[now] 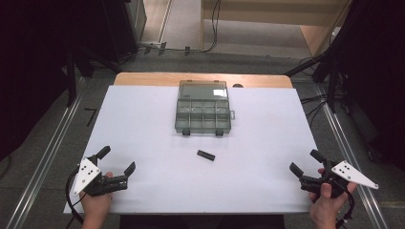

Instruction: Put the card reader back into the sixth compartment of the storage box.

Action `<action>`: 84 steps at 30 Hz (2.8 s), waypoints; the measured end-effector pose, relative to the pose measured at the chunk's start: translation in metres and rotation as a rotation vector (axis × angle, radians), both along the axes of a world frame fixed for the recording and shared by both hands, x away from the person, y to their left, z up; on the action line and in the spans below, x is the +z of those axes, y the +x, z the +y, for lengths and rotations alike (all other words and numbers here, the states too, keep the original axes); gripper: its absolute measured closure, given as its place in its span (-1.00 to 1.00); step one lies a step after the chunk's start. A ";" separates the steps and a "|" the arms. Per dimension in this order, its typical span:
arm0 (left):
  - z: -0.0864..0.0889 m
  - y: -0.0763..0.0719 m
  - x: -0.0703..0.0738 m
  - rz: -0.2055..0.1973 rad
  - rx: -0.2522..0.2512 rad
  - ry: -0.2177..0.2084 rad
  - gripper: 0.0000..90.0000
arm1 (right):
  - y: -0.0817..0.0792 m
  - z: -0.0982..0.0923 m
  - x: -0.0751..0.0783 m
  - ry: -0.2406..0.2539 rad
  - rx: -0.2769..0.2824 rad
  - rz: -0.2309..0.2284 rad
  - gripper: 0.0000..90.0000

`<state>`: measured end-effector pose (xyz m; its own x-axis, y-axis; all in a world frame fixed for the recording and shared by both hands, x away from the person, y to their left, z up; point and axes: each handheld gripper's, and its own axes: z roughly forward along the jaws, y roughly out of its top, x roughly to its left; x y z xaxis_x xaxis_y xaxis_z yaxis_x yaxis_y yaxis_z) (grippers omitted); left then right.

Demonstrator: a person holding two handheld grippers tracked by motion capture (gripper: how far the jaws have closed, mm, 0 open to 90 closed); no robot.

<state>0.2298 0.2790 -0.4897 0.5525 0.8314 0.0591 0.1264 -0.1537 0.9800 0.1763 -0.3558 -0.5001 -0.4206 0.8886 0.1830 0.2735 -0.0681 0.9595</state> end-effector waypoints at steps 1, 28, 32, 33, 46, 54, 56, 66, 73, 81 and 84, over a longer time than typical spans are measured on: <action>0.000 0.000 0.000 0.000 0.000 0.001 -1.00 | 0.001 0.002 0.001 -0.007 0.001 0.005 -1.00; -0.001 -0.001 0.000 -0.003 0.001 0.012 -1.00 | 0.050 0.076 0.034 -0.193 0.206 0.099 -1.00; -0.001 -0.001 0.000 -0.002 0.001 0.013 -1.00 | 0.055 0.083 0.035 -0.202 0.227 0.105 -1.00; -0.001 -0.001 0.000 -0.002 0.001 0.014 -1.00 | 0.058 0.088 0.038 -0.204 0.240 0.108 -1.00; -0.001 -0.001 0.000 -0.003 -0.002 0.013 -1.00 | 0.074 0.106 0.048 -0.226 0.282 0.132 -1.00; -0.001 -0.001 0.000 0.000 0.001 0.015 -1.00 | 0.084 0.118 0.056 -0.254 0.309 0.138 -1.00; -0.001 -0.001 0.000 0.000 0.000 0.015 -1.00 | 0.087 0.121 0.057 -0.257 0.314 0.142 -1.00; -0.001 -0.001 0.000 -0.001 -0.002 0.011 -1.00 | 0.097 0.135 0.059 -0.281 0.339 0.158 -1.00; -0.001 -0.001 0.000 0.000 -0.001 0.012 -1.00 | 0.103 0.143 0.060 -0.290 0.348 0.170 -1.00; -0.001 -0.001 0.000 -0.001 -0.003 0.013 -1.00 | 0.108 0.151 0.059 -0.305 0.355 0.187 -1.00; -0.001 -0.001 0.000 -0.001 -0.002 0.014 -1.00 | 0.111 0.153 0.058 -0.313 0.359 0.195 -1.00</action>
